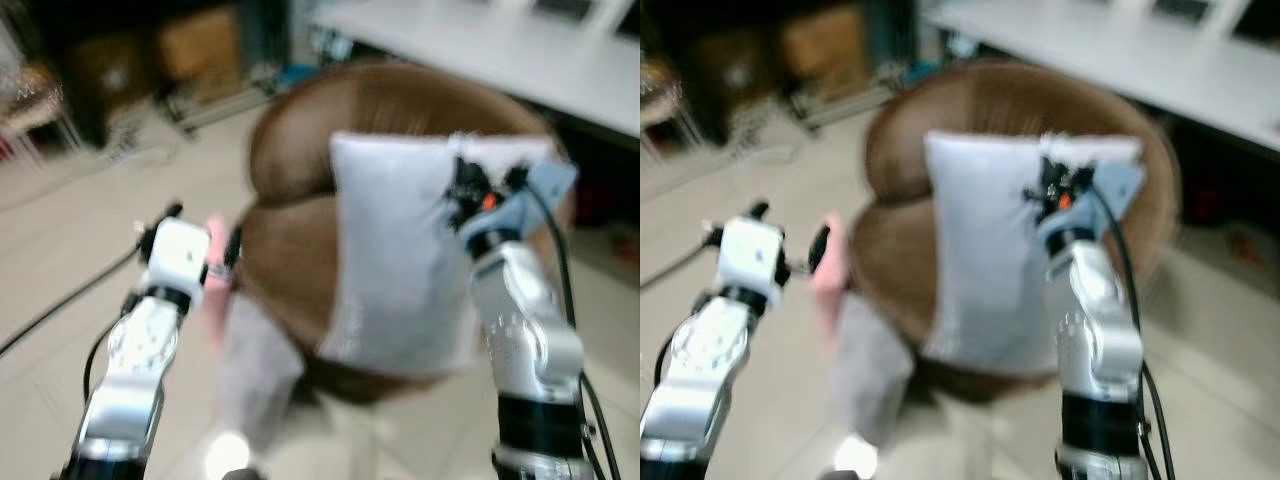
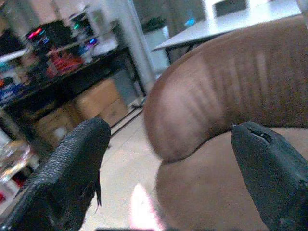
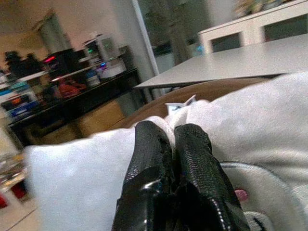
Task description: Move the pillow to the sofa from floor
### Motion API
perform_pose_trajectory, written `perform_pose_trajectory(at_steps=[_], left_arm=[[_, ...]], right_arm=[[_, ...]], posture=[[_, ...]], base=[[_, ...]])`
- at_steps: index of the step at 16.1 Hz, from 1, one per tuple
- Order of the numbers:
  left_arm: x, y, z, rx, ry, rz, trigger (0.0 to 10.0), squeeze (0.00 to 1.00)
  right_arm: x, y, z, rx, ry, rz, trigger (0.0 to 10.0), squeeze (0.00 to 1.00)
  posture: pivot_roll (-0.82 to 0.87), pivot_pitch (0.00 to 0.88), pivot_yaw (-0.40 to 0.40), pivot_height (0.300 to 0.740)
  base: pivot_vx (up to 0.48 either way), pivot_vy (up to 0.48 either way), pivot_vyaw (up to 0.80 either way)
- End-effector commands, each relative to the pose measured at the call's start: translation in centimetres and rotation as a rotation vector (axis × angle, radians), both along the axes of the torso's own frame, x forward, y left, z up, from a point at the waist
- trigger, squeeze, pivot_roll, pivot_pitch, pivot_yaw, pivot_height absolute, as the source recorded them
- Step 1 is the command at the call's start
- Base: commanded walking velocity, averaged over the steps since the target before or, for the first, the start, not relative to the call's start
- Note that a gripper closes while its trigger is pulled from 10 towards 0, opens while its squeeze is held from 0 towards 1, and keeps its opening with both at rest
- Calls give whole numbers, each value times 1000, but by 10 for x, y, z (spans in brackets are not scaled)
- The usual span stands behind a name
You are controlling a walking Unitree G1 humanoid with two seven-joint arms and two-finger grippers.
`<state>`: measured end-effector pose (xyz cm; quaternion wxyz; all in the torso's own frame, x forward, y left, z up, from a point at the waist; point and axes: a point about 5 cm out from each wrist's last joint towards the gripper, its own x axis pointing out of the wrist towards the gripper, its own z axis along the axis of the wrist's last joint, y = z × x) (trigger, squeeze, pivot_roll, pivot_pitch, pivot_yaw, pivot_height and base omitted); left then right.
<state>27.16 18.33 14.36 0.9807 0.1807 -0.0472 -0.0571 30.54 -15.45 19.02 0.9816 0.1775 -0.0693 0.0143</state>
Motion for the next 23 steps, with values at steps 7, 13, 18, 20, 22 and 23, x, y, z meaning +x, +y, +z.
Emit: perform_pose_trajectory(at_steps=[7, 13, 18, 20, 22, 23], left_arm=[[-2, -3, -3, -33, 4, 4, 10000, 494], [-4, -7, -3, -89, -1, -54, 10000, 302], [-5, -7, -3, -98, -5, -59, 10000, 310], [-5, -7, -3, -98, -2, -59, 10000, 314], [-6, -6, -5, -90, 4, -61, 10000, 318], [-7, -5, -5, -87, 6, -61, 10000, 318]], right_arm=[[-3, -4, 2, 0, -28, -7, 10000, 0], [-3, -1, 0, -4, -20, 7, 10000, 0], [1, -5, -3, -33, 10, -35, 10000, 0], [2, -4, -3, -23, 9, -35, 10000, 0], [2, -3, -4, -34, 9, -32, 10000, 0], [2, -2, -4, -36, 10, -29, 10000, 0]], posture=[[-33, 0, -31, 740], [-28, 0, -43, 740], [-24, 0, -52, 740], [-24, 0, -54, 740], [-21, 0, -59, 740], [-20, 0, -59, 740]], base=[[0, -395, 0], [119, 0, 0], [414, 0, 480], [441, 0, 0], [439, 0, 0], [446, 0, 0]])
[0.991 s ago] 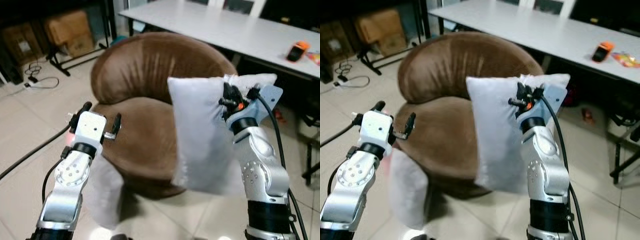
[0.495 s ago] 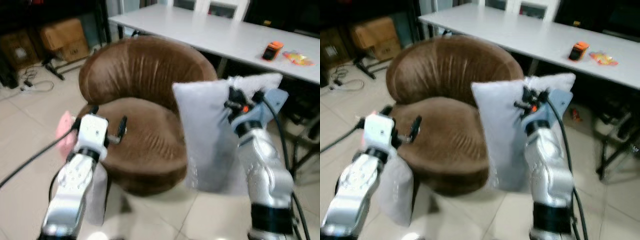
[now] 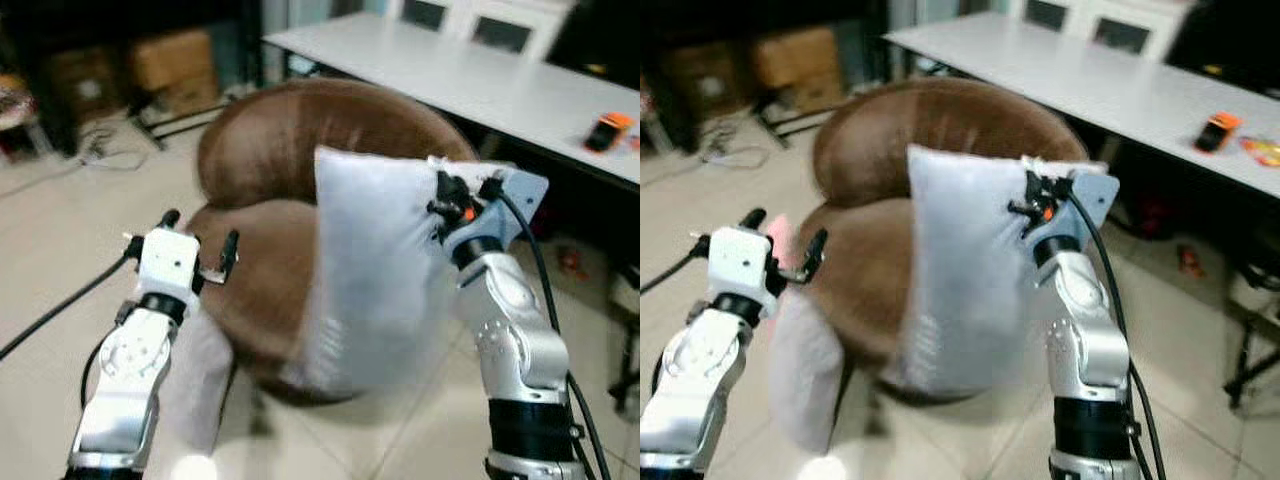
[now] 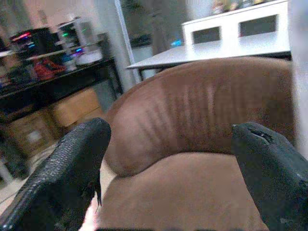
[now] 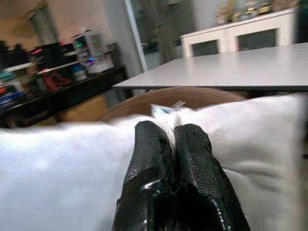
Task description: Move the pillow to the sofa from floor
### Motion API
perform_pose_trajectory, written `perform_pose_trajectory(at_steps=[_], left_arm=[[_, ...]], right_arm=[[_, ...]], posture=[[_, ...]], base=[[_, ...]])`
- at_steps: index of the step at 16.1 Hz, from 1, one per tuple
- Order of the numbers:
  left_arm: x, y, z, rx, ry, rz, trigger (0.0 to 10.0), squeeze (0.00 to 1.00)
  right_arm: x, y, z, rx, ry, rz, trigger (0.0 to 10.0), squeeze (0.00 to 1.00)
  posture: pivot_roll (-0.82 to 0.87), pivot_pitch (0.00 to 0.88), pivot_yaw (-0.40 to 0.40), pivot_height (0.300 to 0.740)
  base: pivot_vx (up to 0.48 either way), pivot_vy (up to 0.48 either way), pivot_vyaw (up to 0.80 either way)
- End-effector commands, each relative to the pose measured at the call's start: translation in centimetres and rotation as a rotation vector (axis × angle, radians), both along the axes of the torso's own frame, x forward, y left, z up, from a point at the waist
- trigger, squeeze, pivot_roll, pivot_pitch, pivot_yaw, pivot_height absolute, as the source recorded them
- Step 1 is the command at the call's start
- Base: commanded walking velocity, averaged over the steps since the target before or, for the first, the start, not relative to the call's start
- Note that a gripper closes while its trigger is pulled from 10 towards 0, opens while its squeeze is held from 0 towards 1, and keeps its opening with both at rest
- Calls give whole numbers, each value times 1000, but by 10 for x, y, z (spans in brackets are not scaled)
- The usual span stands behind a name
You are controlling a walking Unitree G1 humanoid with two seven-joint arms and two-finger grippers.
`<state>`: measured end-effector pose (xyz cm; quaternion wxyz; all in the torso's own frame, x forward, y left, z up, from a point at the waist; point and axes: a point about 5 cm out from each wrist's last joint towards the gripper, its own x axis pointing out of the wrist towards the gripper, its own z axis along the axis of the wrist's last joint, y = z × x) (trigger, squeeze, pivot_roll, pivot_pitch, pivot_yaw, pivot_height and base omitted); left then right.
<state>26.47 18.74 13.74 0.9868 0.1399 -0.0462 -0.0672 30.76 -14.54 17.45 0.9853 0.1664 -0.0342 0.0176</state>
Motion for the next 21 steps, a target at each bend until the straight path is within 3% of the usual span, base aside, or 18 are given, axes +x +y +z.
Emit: perform_pose_trajectory(at_steps=[1, 14, 21], left_arm=[[0, -9, 0, -1, -4, -41, 10000, 318], [0, -8, 1, 9, -2, -50, 10000, 322], [-2, -4, 3, 51, -10, -62, 10000, 302]], right_arm=[[0, -10, 12, -15, -58, -41, 10000, 0], [1, -4, 11, -34, -55, -6, 10000, 0], [-2, 10, 9, -50, -43, 114, 10000, 0]], posture=[[-18, 0, -60, 740], [-14, 0, -55, 740], [-12, 0, -56, 740]], base=[[439, 0, 0], [436, 0, 0], [0, 0, 0]])
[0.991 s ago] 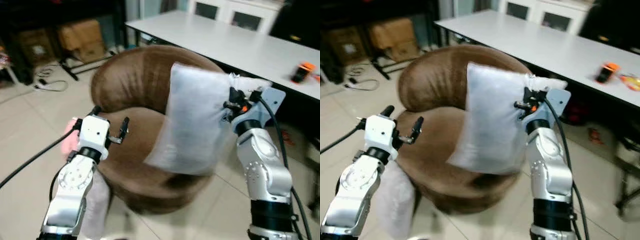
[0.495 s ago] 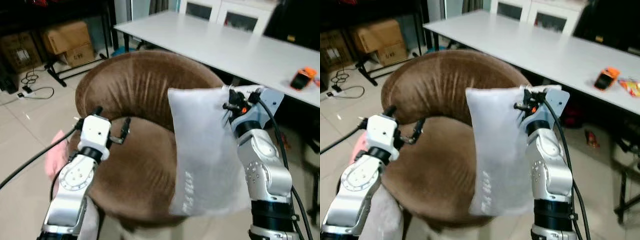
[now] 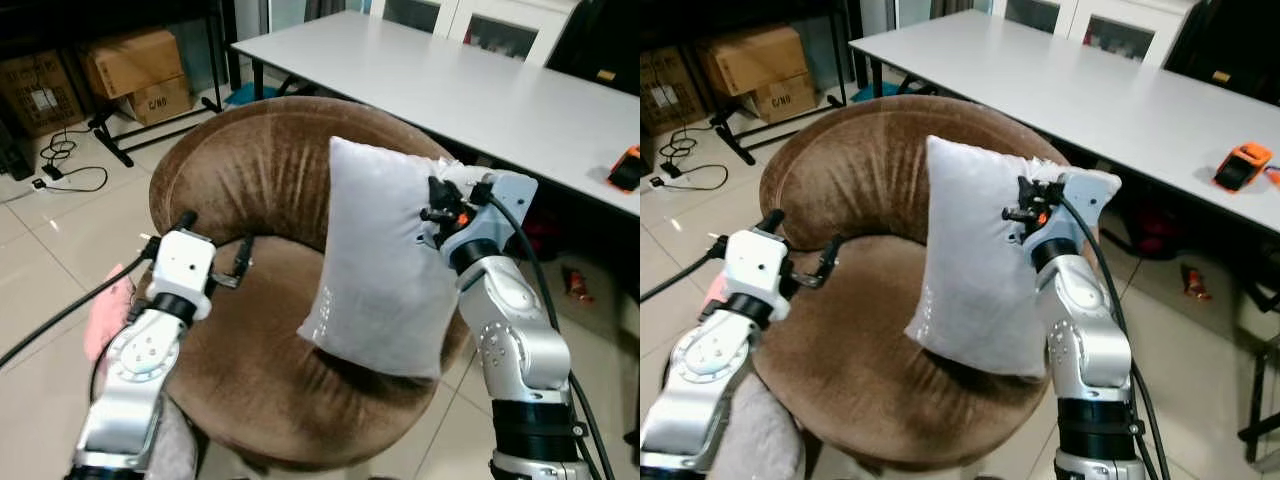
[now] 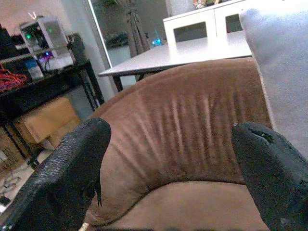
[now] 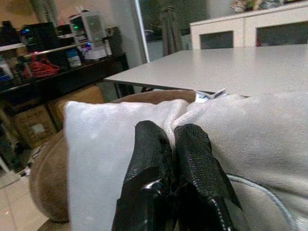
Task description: Move the pillow to the sofa from floor
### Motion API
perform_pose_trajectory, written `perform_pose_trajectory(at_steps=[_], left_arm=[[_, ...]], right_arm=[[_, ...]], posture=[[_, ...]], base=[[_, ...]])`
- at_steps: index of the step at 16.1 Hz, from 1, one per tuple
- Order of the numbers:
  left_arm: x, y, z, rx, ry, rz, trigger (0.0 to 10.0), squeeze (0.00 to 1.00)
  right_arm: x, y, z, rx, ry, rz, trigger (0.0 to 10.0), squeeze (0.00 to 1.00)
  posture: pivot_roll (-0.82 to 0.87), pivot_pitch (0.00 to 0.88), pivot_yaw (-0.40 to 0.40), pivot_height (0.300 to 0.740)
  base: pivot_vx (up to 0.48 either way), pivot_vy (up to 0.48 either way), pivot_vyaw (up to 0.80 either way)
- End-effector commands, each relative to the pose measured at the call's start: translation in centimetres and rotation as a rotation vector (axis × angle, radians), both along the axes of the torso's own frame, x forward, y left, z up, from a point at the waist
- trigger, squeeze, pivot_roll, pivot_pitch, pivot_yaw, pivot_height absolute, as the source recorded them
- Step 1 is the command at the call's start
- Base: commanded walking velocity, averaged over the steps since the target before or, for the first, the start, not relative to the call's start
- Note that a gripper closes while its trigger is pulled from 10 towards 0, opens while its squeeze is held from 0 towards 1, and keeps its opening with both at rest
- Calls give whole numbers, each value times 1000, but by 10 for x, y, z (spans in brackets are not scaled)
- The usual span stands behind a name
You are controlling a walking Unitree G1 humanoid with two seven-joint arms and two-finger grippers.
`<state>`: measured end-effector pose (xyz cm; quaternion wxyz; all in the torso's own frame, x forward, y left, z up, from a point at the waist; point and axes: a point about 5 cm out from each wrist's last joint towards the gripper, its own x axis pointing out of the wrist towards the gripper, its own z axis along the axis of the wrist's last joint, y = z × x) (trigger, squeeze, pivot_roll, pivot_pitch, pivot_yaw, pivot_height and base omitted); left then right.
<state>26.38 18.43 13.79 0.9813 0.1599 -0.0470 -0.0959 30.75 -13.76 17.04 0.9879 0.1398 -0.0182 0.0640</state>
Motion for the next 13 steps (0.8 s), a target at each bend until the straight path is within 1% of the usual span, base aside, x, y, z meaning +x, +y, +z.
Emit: perform_pose_trajectory(at_steps=[1, 4, 6, 8, 9, 10, 11, 12, 13], left_arm=[[-2, 0, 3, 9, -10, -13, 10000, 294], [-8, -3, -2, 10, 32, -78, 10000, 302], [-11, -5, -5, 15, 57, -110, 10000, 298], [-15, -5, -9, 36, 89, -146, 10000, 294], [-17, -5, -10, 40, 99, -157, 10000, 298], [-18, -5, -10, 41, 102, -160, 10000, 298], [-19, -5, -11, 44, 108, -169, 10000, 298], [-21, -6, -11, 45, 116, -176, 10000, 298], [-24, -6, -12, 47, 126, -182, 10000, 294]], right_arm=[[-1, 4, 13, 9, -59, 31, 10000, 0], [1, 16, 16, -9, -57, 106, 10000, 0], [2, 22, 16, -19, -44, 136, 10000, 0], [3, 37, 17, -46, -25, 217, 10000, 0], [6, 51, 20, -34, -23, 272, 10000, 0], [7, 55, 21, -35, -24, 282, 10000, 0], [10, 64, 24, -29, -21, 299, 10000, 0], [17, 74, 28, -12, -15, 306, 10000, 0], [27, 81, 27, 11, 19, 279, 10000, 0]], posture=[[-12, 0, -56, 740], [-9, 0, -57, 740], [-9, 0, -57, 740], [-5, 0, -59, 740], [-4, 0, -59, 740], [-3, 0, -60, 740], [-1, 0, -63, 740], [1, 0, -64, 740], [6, 0, -68, 740]], base=[[0, 0, 0], [0, 0, 0], [0, 0, 0], [0, 0, 0], [0, 0, 0], [0, 0, 0], [0, 0, 0], [0, 0, 0], [0, 0, 0]])
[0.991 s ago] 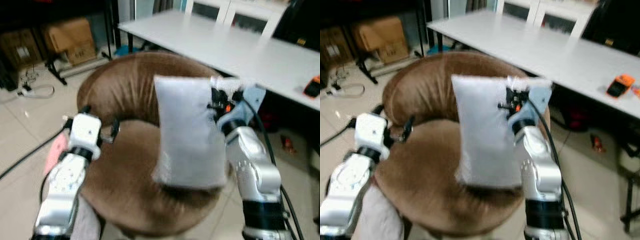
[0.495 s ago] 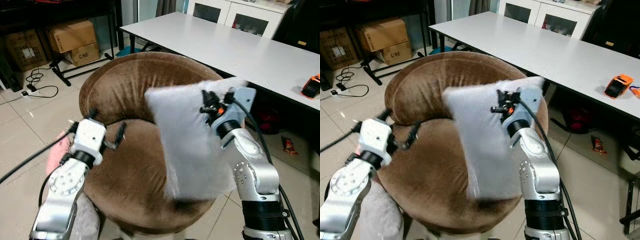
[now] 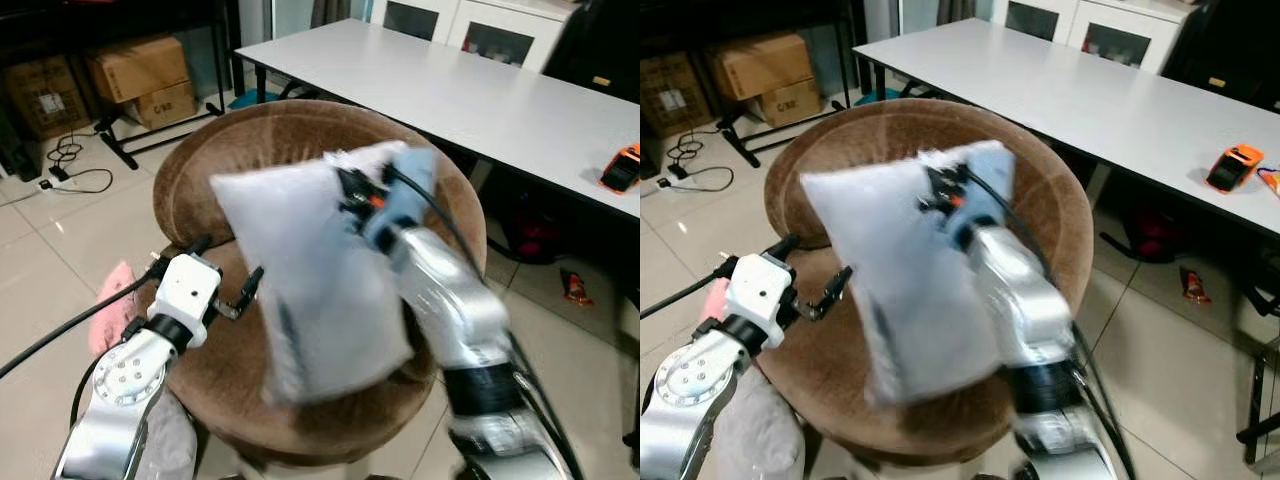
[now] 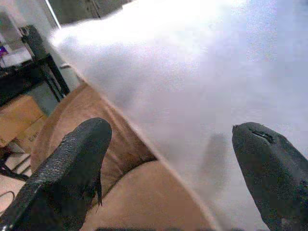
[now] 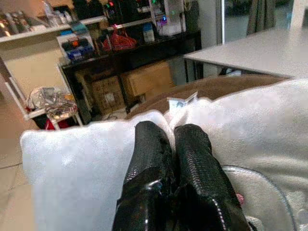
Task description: Move the pillow to the sofa from floor
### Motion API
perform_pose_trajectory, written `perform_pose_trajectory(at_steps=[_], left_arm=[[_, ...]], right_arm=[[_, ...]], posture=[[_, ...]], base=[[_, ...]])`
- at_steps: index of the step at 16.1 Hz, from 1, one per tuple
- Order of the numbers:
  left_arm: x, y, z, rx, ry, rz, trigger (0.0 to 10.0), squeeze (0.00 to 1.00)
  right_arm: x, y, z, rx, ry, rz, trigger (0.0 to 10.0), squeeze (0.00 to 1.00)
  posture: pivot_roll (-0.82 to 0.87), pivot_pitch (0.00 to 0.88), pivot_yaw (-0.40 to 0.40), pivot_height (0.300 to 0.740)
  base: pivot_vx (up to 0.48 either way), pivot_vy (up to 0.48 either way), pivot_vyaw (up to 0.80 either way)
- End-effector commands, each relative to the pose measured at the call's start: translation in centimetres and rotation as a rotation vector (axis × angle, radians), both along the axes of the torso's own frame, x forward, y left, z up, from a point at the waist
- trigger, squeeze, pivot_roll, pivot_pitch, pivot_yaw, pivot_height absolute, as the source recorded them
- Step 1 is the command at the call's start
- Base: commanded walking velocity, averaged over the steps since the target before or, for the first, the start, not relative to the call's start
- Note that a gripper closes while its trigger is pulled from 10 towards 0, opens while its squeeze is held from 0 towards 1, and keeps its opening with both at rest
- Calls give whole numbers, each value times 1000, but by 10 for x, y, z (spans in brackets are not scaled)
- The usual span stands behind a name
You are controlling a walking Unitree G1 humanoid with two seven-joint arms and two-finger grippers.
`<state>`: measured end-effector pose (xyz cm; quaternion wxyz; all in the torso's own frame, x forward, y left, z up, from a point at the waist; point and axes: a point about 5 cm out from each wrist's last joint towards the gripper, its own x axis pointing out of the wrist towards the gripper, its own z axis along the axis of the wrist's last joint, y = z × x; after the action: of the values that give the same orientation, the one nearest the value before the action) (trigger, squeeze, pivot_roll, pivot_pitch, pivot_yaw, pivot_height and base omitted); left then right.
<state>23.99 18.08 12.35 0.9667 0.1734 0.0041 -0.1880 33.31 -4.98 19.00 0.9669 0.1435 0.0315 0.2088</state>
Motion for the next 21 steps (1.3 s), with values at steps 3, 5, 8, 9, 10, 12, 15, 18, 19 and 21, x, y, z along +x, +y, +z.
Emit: perform_pose_trajectory(at_steps=[3, 5, 8, 9, 10, 12, 15, 18, 19, 21], left_arm=[[-4, -3, 0, 3, 20, -29, 10000, 298], [-11, -1, -1, 9, 41, -30, 10000, 298], [-14, 2, -1, 17, 51, -34, 10000, 302], [-14, 2, 0, 19, 53, -38, 10000, 302], [-15, 3, 0, 22, 60, -46, 10000, 302], [-16, 3, 0, 22, 76, -66, 10000, 306], [-16, 1, -3, -2, 124, -93, 10000, 306], [-14, 0, -5, -39, 167, -112, 10000, 329], [-13, 0, -5, -41, 173, -119, 10000, 322], [-10, -1, -5, -51, 189, -135, 10000, 314]], right_arm=[[16, -1, -3, 11, 58, -105, 10000, 0], [33, -11, -38, -11, 275, -353, 10000, 0], [39, -21, -56, -1, 364, -482, 10000, 0], [40, -24, -57, 1, 362, -504, 10000, 0], [43, -29, -56, 12, 361, -545, 10000, 0], [47, -33, -53, 57, 361, -593, 10000, 0], [47, -28, -56, 63, 345, -567, 10000, 1000], [48, -30, -57, 68, 318, -565, 10000, 1000], [48, -33, -58, 67, 315, -575, 10000, 1000], [49, -44, -57, 57, 299, -620, 10000, 1000]], posture=[[18, 0, -78, 740], [31, 0, -85, 740], [43, 0, -84, 740], [45, 0, -84, 740], [48, 0, -81, 740], [48, 0, -77, 740], [44, 0, -62, 740], [37, 0, -42, 740], [36, 0, -39, 740], [32, 0, -28, 740]], base=[[0, 0, 0], [0, 0, 0], [0, 0, 0], [0, 0, 0], [0, 0, 0], [0, 0, 0], [0, 0, 0], [0, 0, 0], [0, 0, 0], [0, 0, 0]])
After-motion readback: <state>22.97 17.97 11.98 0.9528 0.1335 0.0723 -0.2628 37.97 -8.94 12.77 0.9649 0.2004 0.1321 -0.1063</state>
